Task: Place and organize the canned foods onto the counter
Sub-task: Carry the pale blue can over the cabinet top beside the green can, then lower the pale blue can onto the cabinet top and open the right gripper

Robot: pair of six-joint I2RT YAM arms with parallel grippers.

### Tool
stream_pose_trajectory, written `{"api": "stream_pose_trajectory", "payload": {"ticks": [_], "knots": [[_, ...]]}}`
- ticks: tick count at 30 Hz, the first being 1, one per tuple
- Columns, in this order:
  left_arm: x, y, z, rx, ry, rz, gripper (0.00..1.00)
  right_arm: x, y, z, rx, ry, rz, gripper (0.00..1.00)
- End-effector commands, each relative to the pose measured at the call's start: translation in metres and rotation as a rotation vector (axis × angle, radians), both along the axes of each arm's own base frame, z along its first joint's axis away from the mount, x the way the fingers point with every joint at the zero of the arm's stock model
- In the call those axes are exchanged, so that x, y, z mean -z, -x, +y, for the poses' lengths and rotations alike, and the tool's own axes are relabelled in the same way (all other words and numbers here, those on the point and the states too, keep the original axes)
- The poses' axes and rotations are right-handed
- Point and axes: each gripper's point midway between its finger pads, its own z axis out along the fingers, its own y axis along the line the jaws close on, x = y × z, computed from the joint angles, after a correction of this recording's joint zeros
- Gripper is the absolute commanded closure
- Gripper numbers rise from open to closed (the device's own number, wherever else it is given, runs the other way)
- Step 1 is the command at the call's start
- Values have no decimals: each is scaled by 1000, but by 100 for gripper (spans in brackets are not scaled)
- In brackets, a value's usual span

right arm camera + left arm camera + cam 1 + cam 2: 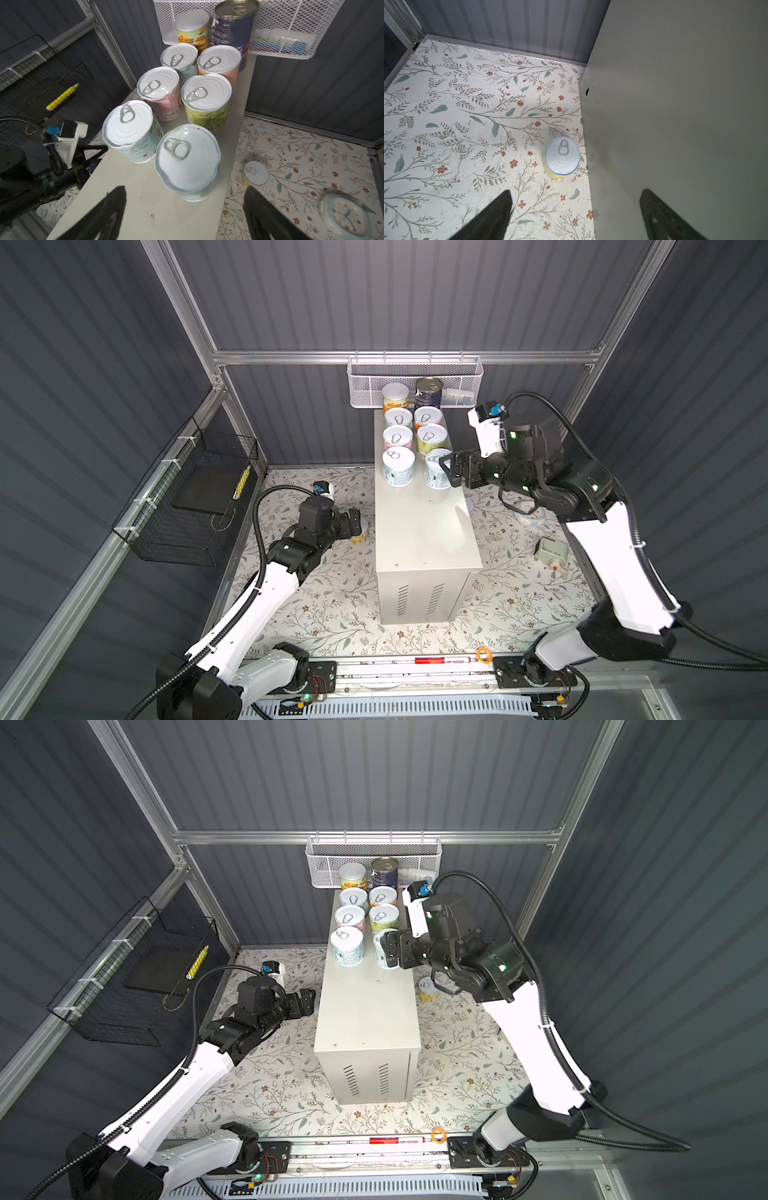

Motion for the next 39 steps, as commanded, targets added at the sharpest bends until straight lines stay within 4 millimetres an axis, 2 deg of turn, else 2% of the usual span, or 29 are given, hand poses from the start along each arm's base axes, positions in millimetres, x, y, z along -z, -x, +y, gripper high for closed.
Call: {"api": "stream_pose_trajectory", "payload": {"ticks": [1, 2, 4, 5, 9, 15, 39], "knots": [[-4, -1, -2, 5, 20, 3, 4, -3, 2, 4, -2, -80, -16, 28], [-3, -1, -2, 8, 20, 8, 4, 2, 3, 3, 4, -81, -2, 35], [-1, -2, -4, 12, 25, 19, 4, 11, 4, 2, 11, -86, 20, 62], [0, -3, -6, 14, 30, 24, 4, 15, 4, 1, 16, -87, 25, 70], [3, -3, -8, 14, 49, 30, 5, 29, 3, 3, 18, -93, 47, 81], [8, -4, -7, 9, 44, 36, 5, 44, -5, 11, 12, -79, 76, 77], [14, -8, -7, 5, 29, 45, 5, 63, -27, 20, 8, -58, 113, 73]]}}
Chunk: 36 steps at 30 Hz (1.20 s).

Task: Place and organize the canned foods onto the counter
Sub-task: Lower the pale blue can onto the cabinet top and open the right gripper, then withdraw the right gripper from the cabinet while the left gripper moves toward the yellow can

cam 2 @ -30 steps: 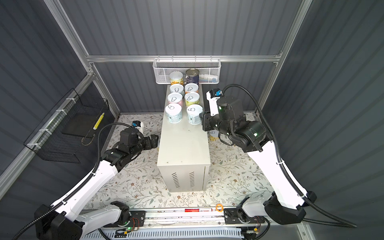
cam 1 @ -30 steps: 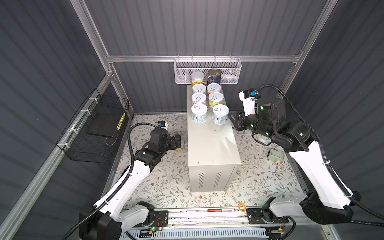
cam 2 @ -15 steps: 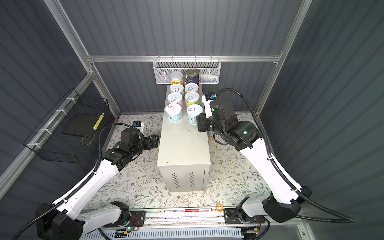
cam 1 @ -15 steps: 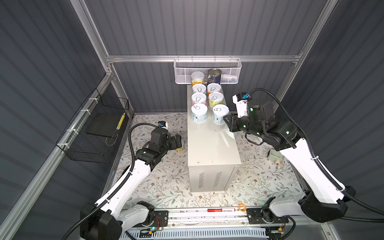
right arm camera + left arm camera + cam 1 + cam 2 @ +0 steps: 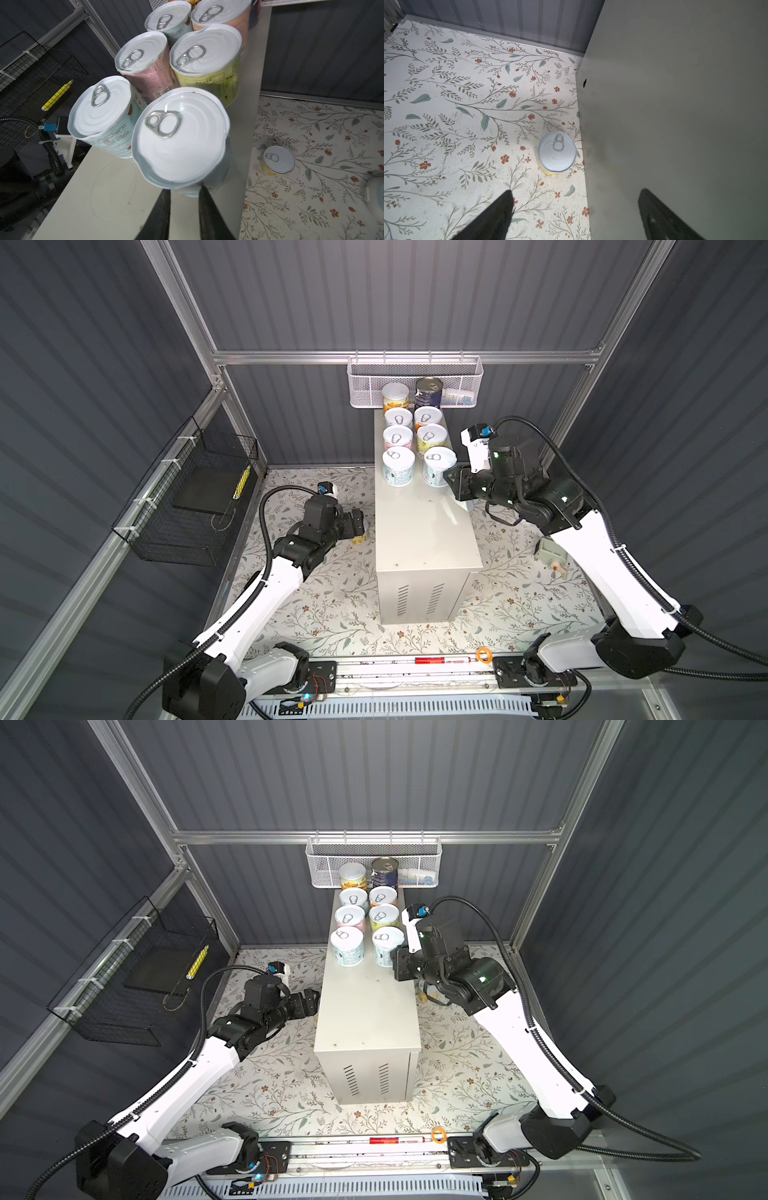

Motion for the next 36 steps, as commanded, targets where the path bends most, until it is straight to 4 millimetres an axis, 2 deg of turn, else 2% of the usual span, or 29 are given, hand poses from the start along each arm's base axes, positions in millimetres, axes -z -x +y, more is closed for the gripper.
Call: {"api": "stream_pose_trajectory", "payload": {"ticks": [1, 9, 13, 16, 19, 22, 24, 25, 28, 30, 34, 36], "knots": [[-1, -3, 1, -7, 7, -5, 6, 2, -4, 4, -12, -7, 3, 73], [-3, -1, 4, -14, -4, -10, 5, 2, -2, 3, -16, -4, 8, 71], [0, -1, 9, -26, -33, -3, 3, -4, 9, -9, -1, -2, -12, 67], [1, -1, 14, -41, -63, 1, 1, -15, 22, -29, 36, 0, -58, 55], [4, -3, 18, -54, -81, 15, 1, -21, 34, -53, 95, 12, -97, 29], [11, -6, 19, -64, -92, 34, 1, -21, 39, -80, 174, 12, -115, 14], [18, -10, 19, -67, -93, 48, 1, -10, 35, -95, 224, 7, -90, 10], [22, -12, 19, -70, -90, 55, 1, -11, 39, -107, 247, -26, -91, 8], [35, -20, 17, -74, -87, 72, 0, 13, 27, -124, 288, -83, -24, 5], [43, -25, 16, -76, -89, 85, 0, 28, 18, -130, 309, -92, 8, 3], [55, -37, 15, -92, -111, 105, 0, 55, 4, -130, 313, -86, 63, 1], [59, -44, 15, -98, -127, 110, 0, 59, 1, -130, 312, -93, 68, 1]]}}
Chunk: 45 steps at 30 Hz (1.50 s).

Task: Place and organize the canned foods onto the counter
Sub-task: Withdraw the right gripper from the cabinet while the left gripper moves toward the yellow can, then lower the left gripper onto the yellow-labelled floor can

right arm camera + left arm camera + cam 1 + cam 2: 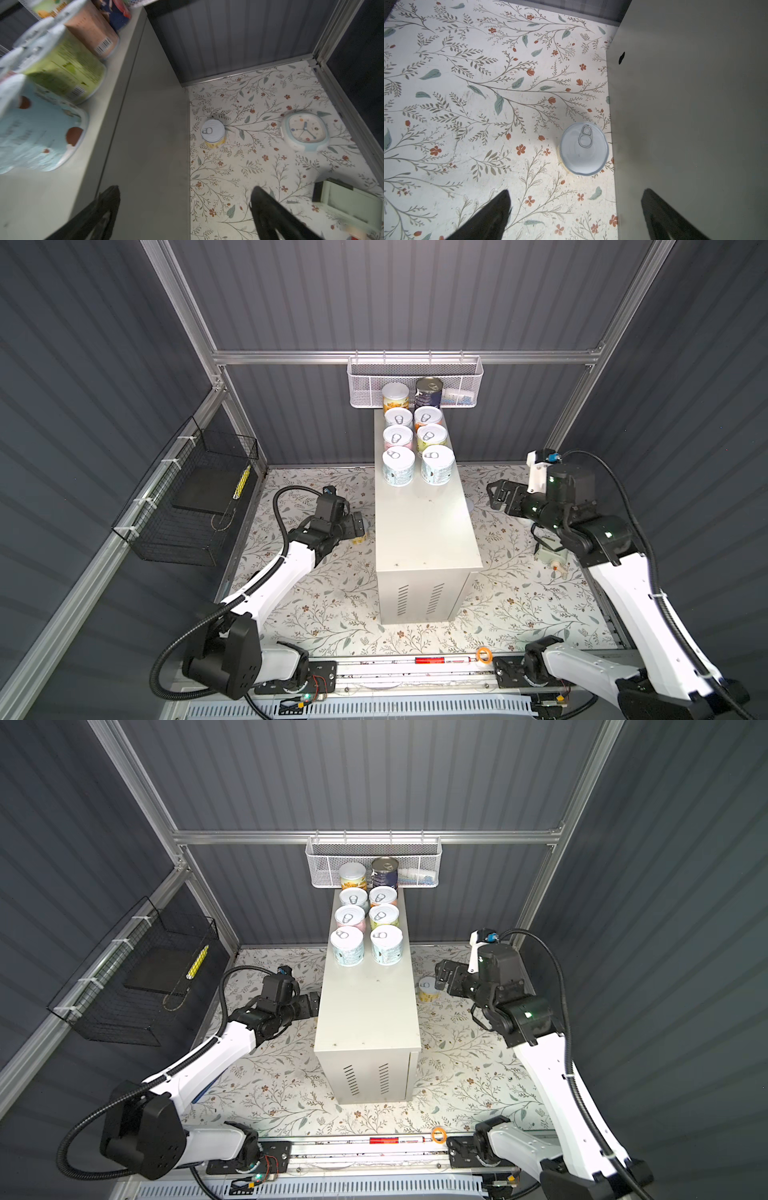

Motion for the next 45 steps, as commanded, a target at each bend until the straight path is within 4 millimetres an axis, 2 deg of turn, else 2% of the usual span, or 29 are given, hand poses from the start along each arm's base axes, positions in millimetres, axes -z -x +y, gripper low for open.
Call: {"api": "stream_pose_trajectory", "payload": {"ticks": [1, 5, 13, 18, 28, 45], "knots": [[-10, -19, 1, -21, -14, -42, 0, 1, -7, 9, -29, -49, -12, 1], [-3, -33, -8, -2, -10, -35, 0, 10, -12, 12, -36, -56, 9, 1], [24, -56, -24, 26, -4, 9, 0, 13, -11, 14, -40, -72, 10, 1], [43, -64, -26, 24, -24, 34, 1, 12, -11, 14, -41, -77, 8, 1], [79, -65, -28, 31, -36, 82, 1, 13, -12, 17, -42, -97, 15, 1], [116, -64, -22, -7, -60, 126, 6, 18, -14, 23, -59, -124, 34, 1]]}}
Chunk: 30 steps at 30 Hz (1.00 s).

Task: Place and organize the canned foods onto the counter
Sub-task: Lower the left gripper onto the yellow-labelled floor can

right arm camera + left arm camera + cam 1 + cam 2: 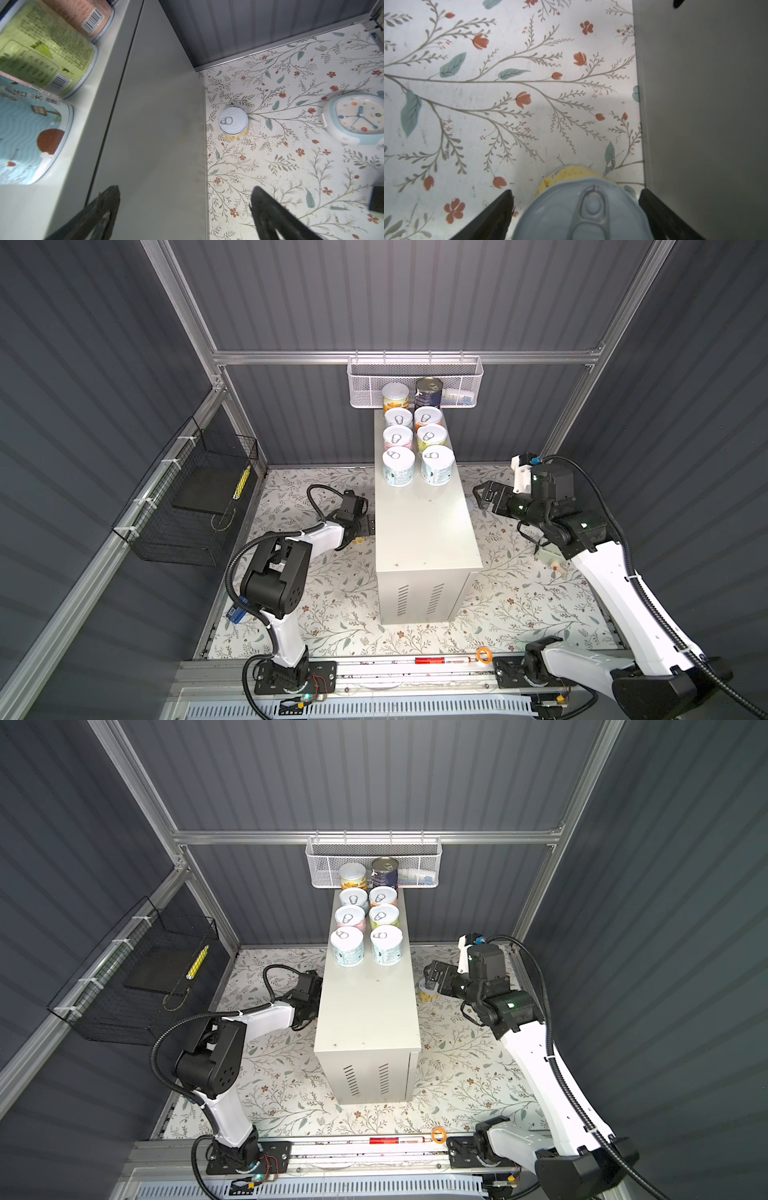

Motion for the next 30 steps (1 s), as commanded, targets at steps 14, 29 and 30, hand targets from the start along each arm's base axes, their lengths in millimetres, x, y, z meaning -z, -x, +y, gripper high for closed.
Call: {"api": "stream_pose_trajectory", "payload": {"ticks": [14, 29, 30], "knots": [[19, 5, 13, -43, -40, 31, 16, 15, -4, 5, -16, -12, 30, 1], [35, 17, 16, -32, -67, 73, 17, 32, -9, 9, -30, -8, 60, 1], [36, 17, 17, -34, -71, 74, 20, 33, -10, 9, -28, -8, 63, 1]]}}
